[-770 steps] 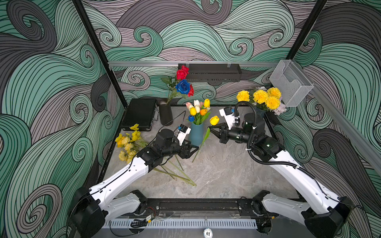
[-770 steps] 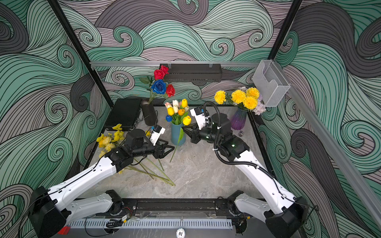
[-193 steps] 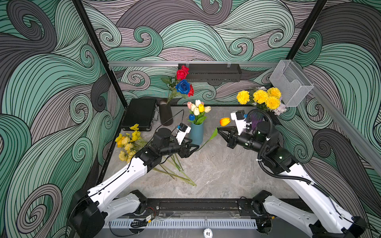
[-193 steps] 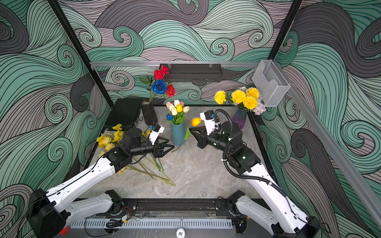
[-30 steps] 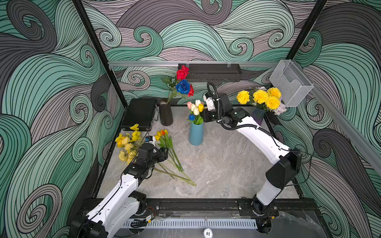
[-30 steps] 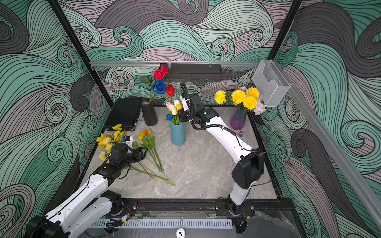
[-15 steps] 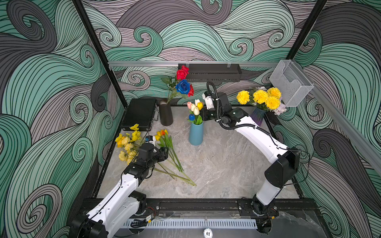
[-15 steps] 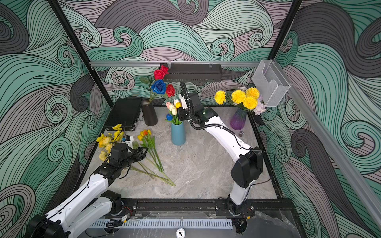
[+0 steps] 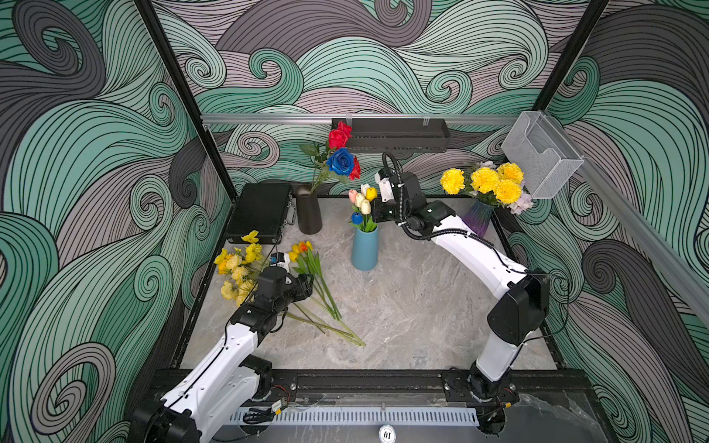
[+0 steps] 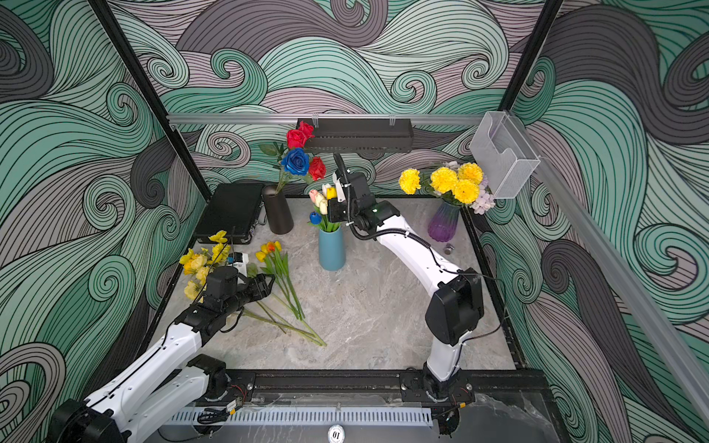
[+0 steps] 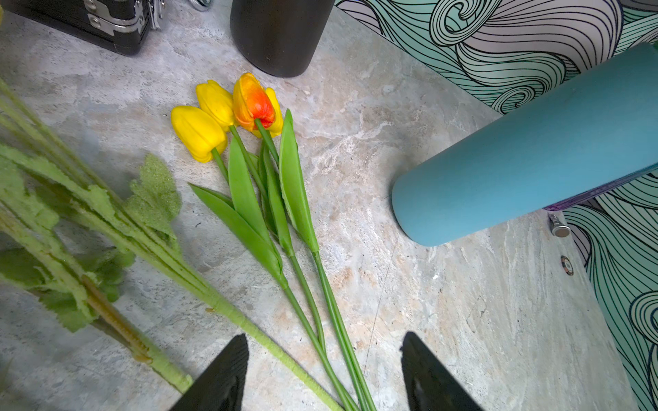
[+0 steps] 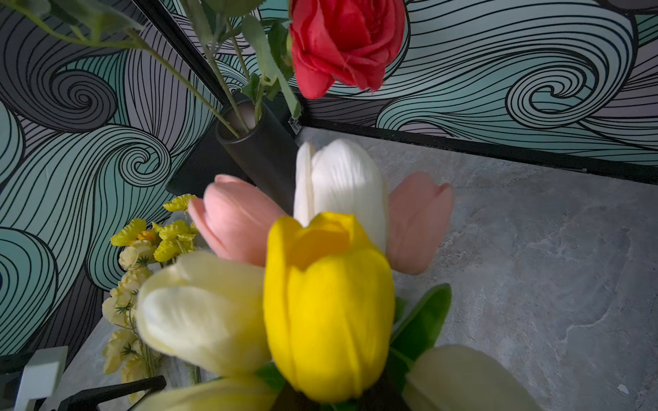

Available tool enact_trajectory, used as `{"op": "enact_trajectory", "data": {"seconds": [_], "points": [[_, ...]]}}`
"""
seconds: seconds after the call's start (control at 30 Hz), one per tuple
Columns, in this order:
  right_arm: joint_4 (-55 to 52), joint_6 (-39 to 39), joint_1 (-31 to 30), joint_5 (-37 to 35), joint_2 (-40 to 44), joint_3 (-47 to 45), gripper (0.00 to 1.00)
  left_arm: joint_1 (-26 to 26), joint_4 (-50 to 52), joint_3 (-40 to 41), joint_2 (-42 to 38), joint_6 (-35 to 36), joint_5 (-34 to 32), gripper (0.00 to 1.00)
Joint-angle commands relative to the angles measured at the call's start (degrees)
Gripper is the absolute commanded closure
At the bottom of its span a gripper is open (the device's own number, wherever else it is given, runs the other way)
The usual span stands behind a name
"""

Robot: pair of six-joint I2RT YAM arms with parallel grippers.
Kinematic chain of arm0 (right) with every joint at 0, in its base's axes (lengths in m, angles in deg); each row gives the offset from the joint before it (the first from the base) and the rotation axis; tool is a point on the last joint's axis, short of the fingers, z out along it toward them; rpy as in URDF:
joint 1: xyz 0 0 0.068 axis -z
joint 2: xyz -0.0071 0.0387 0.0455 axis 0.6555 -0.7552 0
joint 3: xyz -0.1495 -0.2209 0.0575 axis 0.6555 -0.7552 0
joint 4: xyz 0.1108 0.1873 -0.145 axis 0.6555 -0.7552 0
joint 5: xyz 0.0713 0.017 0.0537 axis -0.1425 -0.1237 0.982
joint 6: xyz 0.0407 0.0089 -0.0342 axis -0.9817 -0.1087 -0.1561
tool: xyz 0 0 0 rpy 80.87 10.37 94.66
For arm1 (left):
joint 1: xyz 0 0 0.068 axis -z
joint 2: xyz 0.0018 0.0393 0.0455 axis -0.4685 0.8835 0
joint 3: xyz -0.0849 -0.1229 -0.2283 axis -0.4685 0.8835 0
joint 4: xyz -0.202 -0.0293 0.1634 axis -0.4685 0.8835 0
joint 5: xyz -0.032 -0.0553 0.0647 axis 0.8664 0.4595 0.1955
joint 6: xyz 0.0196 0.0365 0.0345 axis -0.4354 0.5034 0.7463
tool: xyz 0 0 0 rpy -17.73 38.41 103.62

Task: Pick out yellow flowers from the vase
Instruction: Pick up the flower from the vase.

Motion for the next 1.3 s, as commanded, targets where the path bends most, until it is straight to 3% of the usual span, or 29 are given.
{"op": "enact_trajectory", "data": {"seconds": [0.0, 0.7, 1.03, 1.27], "points": [[5.5, -1.1, -0.1, -1.5, 2.2, -1.7, 0.83, -0.2, -0.8, 0.4, 0.0, 0.6, 0.3, 0.33], [8.9, -1.5, 0.5, -1.8, 7.2, -5.7, 0.82, -0.2, -0.9, 0.1, 0.5, 0.5, 0.8, 0.33], [10.5, -1.9, 1.3, -0.3, 9.3, -7.6, 0.94, -0.2, -0.9, -0.6, 1.0, 0.7, 0.9, 0.33], [10.2, -0.7, 1.5, -1.0, 12.9, -8.4, 0.96, -0.2, -0.1, -3.2, 0.9, 1.4, 2.6, 0.33]]}}
